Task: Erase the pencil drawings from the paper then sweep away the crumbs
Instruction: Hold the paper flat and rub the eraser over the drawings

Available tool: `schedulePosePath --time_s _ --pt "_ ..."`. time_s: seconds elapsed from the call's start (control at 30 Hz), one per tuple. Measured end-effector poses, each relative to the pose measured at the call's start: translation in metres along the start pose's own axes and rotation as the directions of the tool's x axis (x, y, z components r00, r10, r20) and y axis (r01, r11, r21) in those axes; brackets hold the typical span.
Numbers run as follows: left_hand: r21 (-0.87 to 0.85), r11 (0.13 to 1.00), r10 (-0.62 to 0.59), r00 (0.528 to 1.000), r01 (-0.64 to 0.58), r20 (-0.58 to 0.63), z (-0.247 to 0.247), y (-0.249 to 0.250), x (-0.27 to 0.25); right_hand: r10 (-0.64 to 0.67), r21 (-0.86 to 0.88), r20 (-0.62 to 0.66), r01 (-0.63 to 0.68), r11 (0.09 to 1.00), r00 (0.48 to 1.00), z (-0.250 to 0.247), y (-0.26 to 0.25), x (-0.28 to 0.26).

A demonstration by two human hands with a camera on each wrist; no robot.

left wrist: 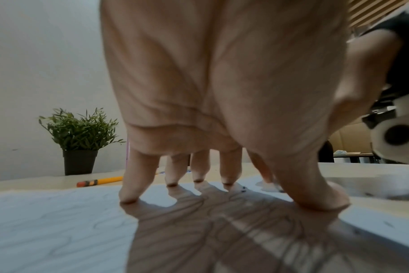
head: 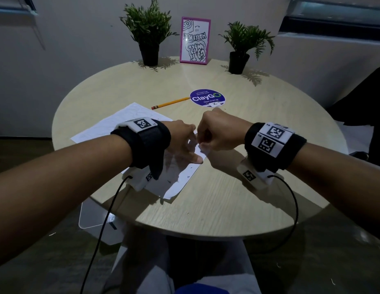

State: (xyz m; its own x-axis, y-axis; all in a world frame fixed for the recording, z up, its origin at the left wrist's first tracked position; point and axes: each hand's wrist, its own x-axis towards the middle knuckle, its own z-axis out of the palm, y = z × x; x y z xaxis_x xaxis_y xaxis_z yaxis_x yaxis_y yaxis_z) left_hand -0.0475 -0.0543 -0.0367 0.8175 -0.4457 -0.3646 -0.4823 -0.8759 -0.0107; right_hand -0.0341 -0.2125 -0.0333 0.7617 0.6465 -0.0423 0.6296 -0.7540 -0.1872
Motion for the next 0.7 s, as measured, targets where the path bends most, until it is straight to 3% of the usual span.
schedulePosePath --time_s 0.1,0.23,0.4,0.57,0.7 --pt "0.0 1.0 0.013 1.0 -0.013 0.007 0.002 -0.002 0.001 -0.003 -0.001 0.056 0.003 1.0 0.998 -0.004 -0.005 -0.001" --pt "0.034 0.999 0.016 0.999 -0.017 0.028 0.004 -0.002 0.005 0.082 -0.034 -0.002 -0.082 0.996 0.997 -0.005 0.006 0.006" --pt "-0.059 0.998 0.0 1.0 -0.001 -0.025 0.008 -0.006 0.007 -0.034 -0.035 0.039 0.035 0.999 0.999 -0.001 -0.012 -0.004" --pt "0.041 0.999 -0.006 0.999 0.005 0.035 0.005 -0.002 0.007 0.103 -0.057 -0.021 -0.104 0.993 0.994 -0.008 0.013 0.005" --pt "0.009 1.0 -0.025 1.0 0.025 0.015 0.005 -0.002 0.009 0.024 -0.067 0.014 -0.023 0.997 1.0 -0.001 -0.003 0.002"
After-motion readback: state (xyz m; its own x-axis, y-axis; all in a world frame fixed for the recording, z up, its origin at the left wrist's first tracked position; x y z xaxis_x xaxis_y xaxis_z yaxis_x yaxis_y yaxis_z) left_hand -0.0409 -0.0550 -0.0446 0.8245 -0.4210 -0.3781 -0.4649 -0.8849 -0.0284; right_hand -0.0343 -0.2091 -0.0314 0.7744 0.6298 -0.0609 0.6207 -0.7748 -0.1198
